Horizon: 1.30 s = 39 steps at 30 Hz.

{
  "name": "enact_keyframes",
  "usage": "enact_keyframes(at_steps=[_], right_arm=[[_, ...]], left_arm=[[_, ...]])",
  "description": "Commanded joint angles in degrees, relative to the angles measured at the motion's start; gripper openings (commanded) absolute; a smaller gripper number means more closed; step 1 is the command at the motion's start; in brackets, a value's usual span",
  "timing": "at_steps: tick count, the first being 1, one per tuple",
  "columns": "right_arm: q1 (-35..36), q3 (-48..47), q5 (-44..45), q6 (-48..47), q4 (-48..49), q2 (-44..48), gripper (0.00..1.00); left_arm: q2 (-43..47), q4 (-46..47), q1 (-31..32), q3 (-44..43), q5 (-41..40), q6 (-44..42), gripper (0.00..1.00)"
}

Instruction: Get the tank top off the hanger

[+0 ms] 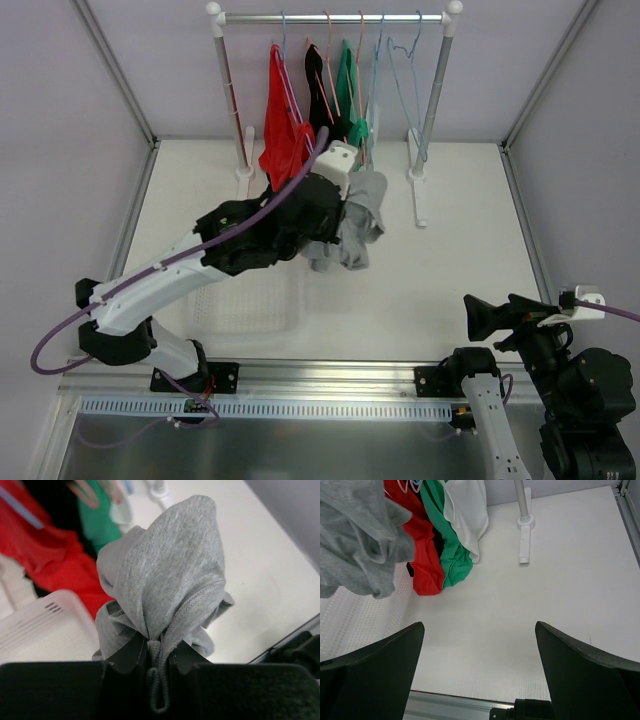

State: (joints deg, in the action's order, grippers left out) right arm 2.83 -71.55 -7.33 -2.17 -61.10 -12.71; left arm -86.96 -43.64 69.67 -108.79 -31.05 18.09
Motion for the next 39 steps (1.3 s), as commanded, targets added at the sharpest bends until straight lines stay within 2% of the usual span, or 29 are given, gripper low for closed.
enact_keyframes(at_steps=[1,7,10,15,19,23,24,25,26,29,30,31,32,35,38,39], right_arm=[[-0.2,-0.9,-0.8,0.2,2.5,-0.1,1.0],[-0.2,-1.0,-1.7,1.3,3.5,-0.6,0.99],[-0.1,-1.0,-2.6,1.9,4.1,-0.7,0.99],[-0.2,-0.1,-4.6,3.9,5.9,-0.5,1.0],[-0.2,0.7,-5.7,4.6,6.6,-0.5,0.99],[-0.2,1.0,-6.5,4.9,7.1,-0.6,0.99],[-0.1,1.0,-6.7,4.9,7.2,-0.7,0.99],[-0.2,1.0,-7.1,5.0,7.1,-1.0,1.0],[-0.1,1.0,-7.2,4.9,7.2,-1.2,0.99],[-0.2,1.2,-7.7,4.9,7.4,-1.7,0.99],[-0.2,1.3,-7.9,4.9,7.5,-1.9,1.0],[-0.2,1.4,-8.2,4.9,7.7,-2.1,0.99],[-0.2,1.5,-8.4,4.9,7.9,-2.5,1.0],[-0.2,1.7,-9.9,5.2,9.3,-3.9,1.0],[-0.1,0.5,-15.3,5.3,12.8,-6.9,0.99],[-0.2,-1.3,-20.0,5.4,13.5,-10.5,1.0]], left_arm=[[8.1,-7.2,-3.2,3.0,-5.4,4.1,0.0],[18.8,-7.5,-15.1,15.6,-0.7,7.6,0.0],[20.0,-7.6,-18.9,19.6,0.5,9.2,0.0],[21.6,-6.7,-28.7,30.4,2.7,13.3,0.0],[21.0,-3.2,-33.3,37.3,6.3,14.3,0.0],[20.9,-1.9,-34.5,40.6,6.5,15.2,0.0],[21.0,-1.7,-34.7,40.9,6.7,15.3,0.07],[21.0,-1.6,-34.6,41.1,6.7,15.6,0.21],[21.3,-1.5,-34.6,41.2,6.9,15.5,0.43],[22.8,-1.6,-34.7,40.7,6.9,15.2,0.67],[23.2,-1.7,-34.7,40.5,7.0,15.0,0.86],[23.8,-1.8,-34.6,40.1,7.0,14.8,0.93],[25.0,-1.7,-34.7,39.9,7.0,14.6,0.98],[27.4,-2.2,-34.6,38.4,7.8,13.5,0.99],[28.9,-3.7,-35.0,35.8,7.8,11.9,0.99],[28.9,-4.1,-35.4,35.1,8.2,10.8,0.99]])
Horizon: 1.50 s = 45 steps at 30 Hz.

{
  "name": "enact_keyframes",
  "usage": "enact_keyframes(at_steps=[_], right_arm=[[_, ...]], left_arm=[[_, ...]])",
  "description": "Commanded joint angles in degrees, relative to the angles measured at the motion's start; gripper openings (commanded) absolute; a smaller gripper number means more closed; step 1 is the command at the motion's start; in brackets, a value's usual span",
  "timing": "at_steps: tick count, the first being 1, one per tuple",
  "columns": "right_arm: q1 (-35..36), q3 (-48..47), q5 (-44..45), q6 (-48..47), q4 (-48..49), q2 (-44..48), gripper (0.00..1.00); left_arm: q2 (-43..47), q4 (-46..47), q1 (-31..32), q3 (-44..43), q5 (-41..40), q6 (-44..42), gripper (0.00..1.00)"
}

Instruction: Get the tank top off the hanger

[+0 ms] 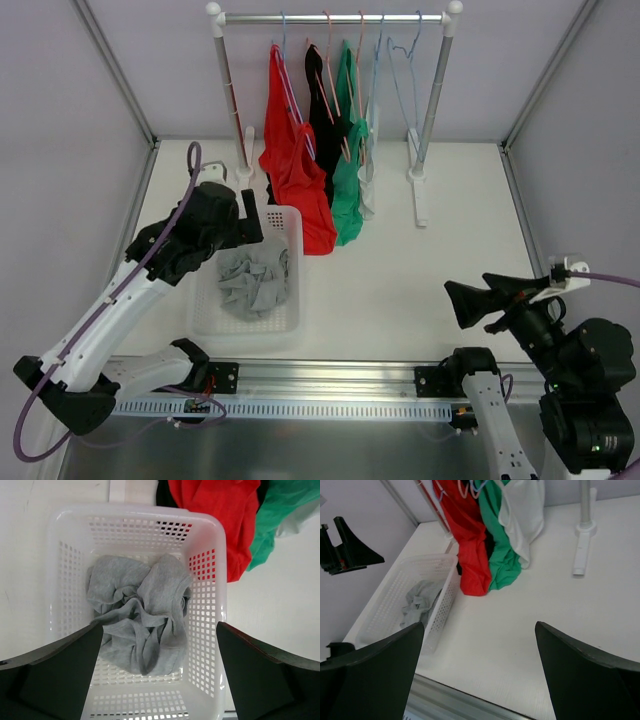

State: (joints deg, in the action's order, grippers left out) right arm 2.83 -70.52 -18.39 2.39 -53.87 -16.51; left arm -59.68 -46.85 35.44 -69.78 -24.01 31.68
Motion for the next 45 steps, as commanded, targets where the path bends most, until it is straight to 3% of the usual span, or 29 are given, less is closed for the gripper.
enact_keyframes(at_steps=[1,4,8,11,13,16,21,27,32,45], right_arm=[[-0.2,-3.5,-11.6,1.6,7.6,-8.9,1.0],[-0.2,-5.8,-16.2,4.4,13.6,-17.0,1.0],[0.6,-11.2,-15.7,5.3,16.4,-29.0,0.94],[6.3,-19.3,-8.5,1.3,14.1,-38.9,0.86],[12.6,-24.6,-0.1,-1.3,10.6,-46.5,0.76],[17.5,-35.4,7.7,-5.0,7.2,-54.8,0.72],[20.4,-49.9,18.0,-7.7,6.9,-70.9,0.65],[21.0,-61.1,25.4,-9.3,8.3,-84.4,0.59],[21.1,-64.6,24.5,-8.5,10.5,-88.7,0.54],[23.1,-62.2,26.8,-7.7,14.8,-87.6,0.53]], left_arm=[[1.2,-1.8,-2.2,-5.4,3.0,-3.5,0.99],[-1.0,-3.0,-9.8,-7.9,10.3,-5.6,0.99],[0.4,-5.9,-14.2,-9.4,9.2,-6.1,0.99],[3.6,-9.1,-17.9,-9.1,8.7,-6.3,0.99],[7.0,-9.8,-18.6,-6.6,8.1,-7.2,0.99],[12.1,-9.8,-18.6,-1.8,9.1,-9.7,0.99],[17.0,-9.5,-18.5,5.3,14.4,-12.5,0.99],[22.1,-4.7,-18.5,14.5,10.0,-10.5,0.99],[25.7,1.4,-18.5,21.2,11.7,-8.2,0.99],[25.5,1.9,-17.4,21.3,13.3,-8.4,0.99]])
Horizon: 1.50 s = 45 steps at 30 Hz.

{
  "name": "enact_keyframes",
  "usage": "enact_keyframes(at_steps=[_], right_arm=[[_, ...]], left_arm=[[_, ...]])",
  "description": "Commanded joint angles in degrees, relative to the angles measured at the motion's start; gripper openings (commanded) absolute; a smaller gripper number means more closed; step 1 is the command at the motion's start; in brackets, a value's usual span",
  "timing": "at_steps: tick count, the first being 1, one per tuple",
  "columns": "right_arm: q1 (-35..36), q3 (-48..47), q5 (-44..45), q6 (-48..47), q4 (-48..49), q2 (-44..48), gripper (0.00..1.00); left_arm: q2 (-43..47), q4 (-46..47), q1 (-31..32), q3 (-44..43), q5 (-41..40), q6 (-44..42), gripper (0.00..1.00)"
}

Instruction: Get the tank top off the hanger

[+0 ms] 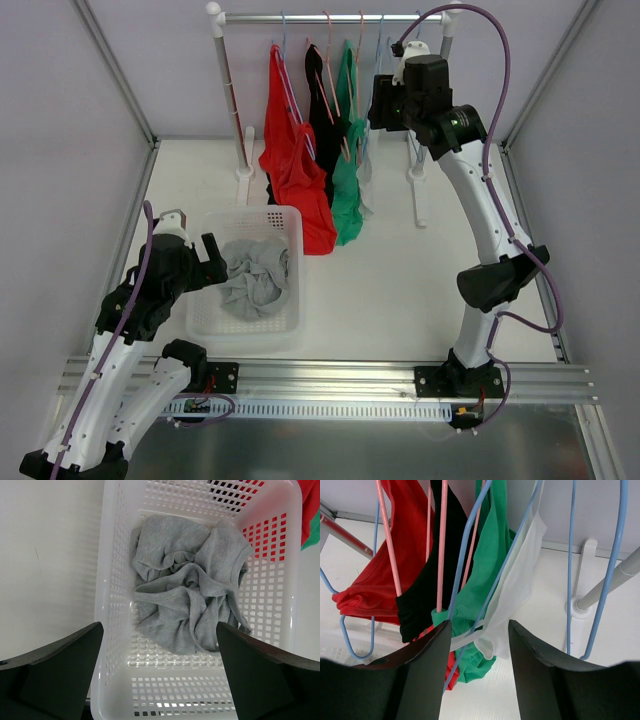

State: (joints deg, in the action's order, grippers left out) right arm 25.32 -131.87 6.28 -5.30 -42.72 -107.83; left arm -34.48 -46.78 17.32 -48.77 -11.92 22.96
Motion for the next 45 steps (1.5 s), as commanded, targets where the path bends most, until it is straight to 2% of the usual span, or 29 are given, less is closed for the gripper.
enact_keyframes(at_steps=[1,12,17,24,27,28,30,31,45], right_arm=[[0.6,-0.8,1.5,0.2,3.9,3.9,0.53],[1.3,-2.3,2.6,-0.8,5.8,-0.4,0.5],[1.3,-2.2,8.0,-2.9,6.5,-1.9,0.38],[1.3,-2.1,8.5,-3.2,7.2,-3.3,0.26],[1.2,-2.0,8.7,-3.1,7.7,-3.5,0.14],[1.3,-2.1,8.7,-3.1,7.8,-3.5,0.07],[1.2,-2.1,9.2,-3.0,8.5,-2.9,0.06],[1.3,-2.2,9.4,-3.0,8.9,-2.6,0.0],[0.4,-1.6,8.4,-3.4,12.0,4.9,0.0]], left_arm=[[0.3,1.9,0.8,0.3,1.2,0.3,0.99],[0.1,1.9,2.3,0.3,1.4,0.3,0.99],[0.3,1.9,2.9,0.4,1.4,0.3,0.99],[0.8,1.9,3.8,0.4,1.4,0.4,0.99],[1.2,1.9,4.0,0.5,1.3,0.4,0.99],[1.3,2.0,4.1,0.5,1.3,0.4,0.99],[1.3,1.9,4.4,0.5,1.3,0.4,0.99],[1.4,2.0,4.6,0.5,1.2,0.4,0.99],[2.6,2.0,6.4,0.6,1.0,0.5,0.99]])
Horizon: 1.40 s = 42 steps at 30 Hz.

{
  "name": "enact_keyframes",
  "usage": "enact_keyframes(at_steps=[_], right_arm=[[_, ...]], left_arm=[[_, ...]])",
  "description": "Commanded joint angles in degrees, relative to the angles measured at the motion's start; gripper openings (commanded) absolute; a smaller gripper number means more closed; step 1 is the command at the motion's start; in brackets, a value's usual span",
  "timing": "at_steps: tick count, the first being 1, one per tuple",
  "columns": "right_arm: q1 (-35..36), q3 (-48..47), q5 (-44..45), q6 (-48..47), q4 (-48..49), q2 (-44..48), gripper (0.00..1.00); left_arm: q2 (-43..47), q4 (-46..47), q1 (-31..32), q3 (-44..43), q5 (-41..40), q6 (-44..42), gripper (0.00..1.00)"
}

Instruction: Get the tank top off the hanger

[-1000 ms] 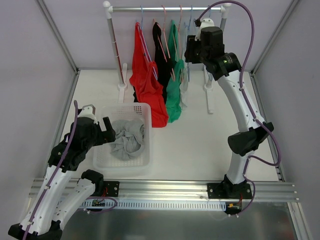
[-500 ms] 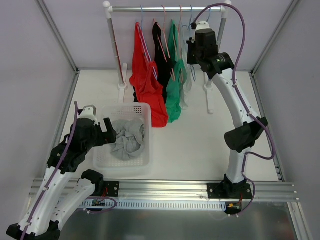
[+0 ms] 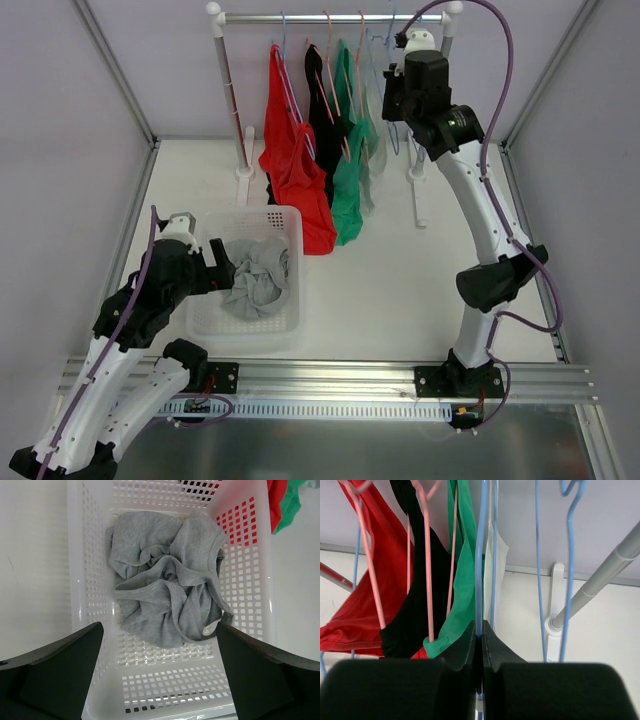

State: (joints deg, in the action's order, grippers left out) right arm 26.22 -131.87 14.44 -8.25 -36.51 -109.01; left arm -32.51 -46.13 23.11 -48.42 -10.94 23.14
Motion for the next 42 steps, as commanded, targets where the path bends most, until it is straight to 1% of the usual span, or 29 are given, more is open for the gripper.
enact_keyframes(at_steps=[1,5,9,18,19,20,21,22,23,26,28,30,33,34,37,38,39,40,41,42], right_arm=[[-0.6,-1.5,-0.1,-0.5,5.8,7.0,0.0],[-0.6,0.9,-1.6,0.6,5.4,10.7,0.0],[-0.6,6.6,-4.7,1.2,4.3,16.0,0.0],[-1.0,16.7,-10.3,0.7,-2.8,29.9,0.0],[-0.8,18.5,-12.3,0.4,-2.8,33.7,0.0],[-0.9,22.3,-13.5,0.3,-2.9,35.6,0.0],[-0.9,24.0,-13.8,0.3,-3.4,37.5,0.0],[-1.0,25.9,-16.3,0.3,-4.2,41.7,0.0],[-1.0,30.0,-16.6,0.5,-4.4,44.0,0.0],[-0.9,37.0,-16.3,1.0,-5.8,53.4,0.0],[-0.9,39.1,-16.1,1.3,-8.6,59.5,0.0],[-0.9,42.4,-17.1,1.9,-10.5,63.2,0.0],[-0.9,46.2,-21.5,3.0,-13.6,69.9,0.0],[-0.9,47.1,-23.1,3.7,-15.1,71.4,0.0],[-0.9,48.2,-24.1,4.8,-18.8,76.5,0.0],[-0.9,48.2,-24.1,5.3,-19.7,77.6,0.0],[-0.9,48.2,-24.2,5.6,-21.7,79.6,0.0],[-0.9,47.4,-24.0,5.8,-22.9,80.4,0.0],[-0.9,47.0,-23.8,6.1,-23.9,81.1,0.0],[-0.9,46.5,-23.7,6.2,-25.9,82.2,0.0]], left_arm=[[0.7,1.2,0.6,0.3,0.0,0.3,0.99],[1.9,1.2,0.7,0.2,0.1,0.2,0.99],[2.5,1.3,0.6,0.2,0.2,0.1,0.99],[2.6,1.7,0.7,0.1,1.0,-0.3,0.99],[2.5,1.7,0.7,0.2,1.1,-0.4,0.99],[2.5,1.7,0.7,0.2,1.3,-0.4,0.99],[2.5,1.8,0.6,0.2,1.8,-0.6,0.99],[2.4,1.9,0.6,0.2,2.0,-0.6,0.99],[2.1,2.0,0.6,0.2,2.2,-0.7,0.99],[1.8,2.4,0.7,0.1,3.6,-1.3,0.99],[2.1,2.6,0.6,0.1,4.4,-1.6,0.99],[2.4,2.9,0.7,0.0,5.5,-2.1,0.99],[2.1,4.7,0.6,-0.3,10.0,-3.4,0.99],[1.7,6.0,0.7,-0.7,13.6,-3.5,0.99],[-0.3,8.8,0.7,-2.1,19.5,-2.0,0.99],[-0.9,11.7,0.8,-2.6,24.8,-1.3,0.99],[-1.7,13.6,1.2,-3.8,27.3,0.2,0.99],[-3.5,15.6,1.8,-4.5,29.3,1.0,0.98],[-4.7,19.6,3.0,-5.3,31.2,2.2,0.99],[-6.1,21.2,7.4,-7.7,30.5,2.4,0.99]])
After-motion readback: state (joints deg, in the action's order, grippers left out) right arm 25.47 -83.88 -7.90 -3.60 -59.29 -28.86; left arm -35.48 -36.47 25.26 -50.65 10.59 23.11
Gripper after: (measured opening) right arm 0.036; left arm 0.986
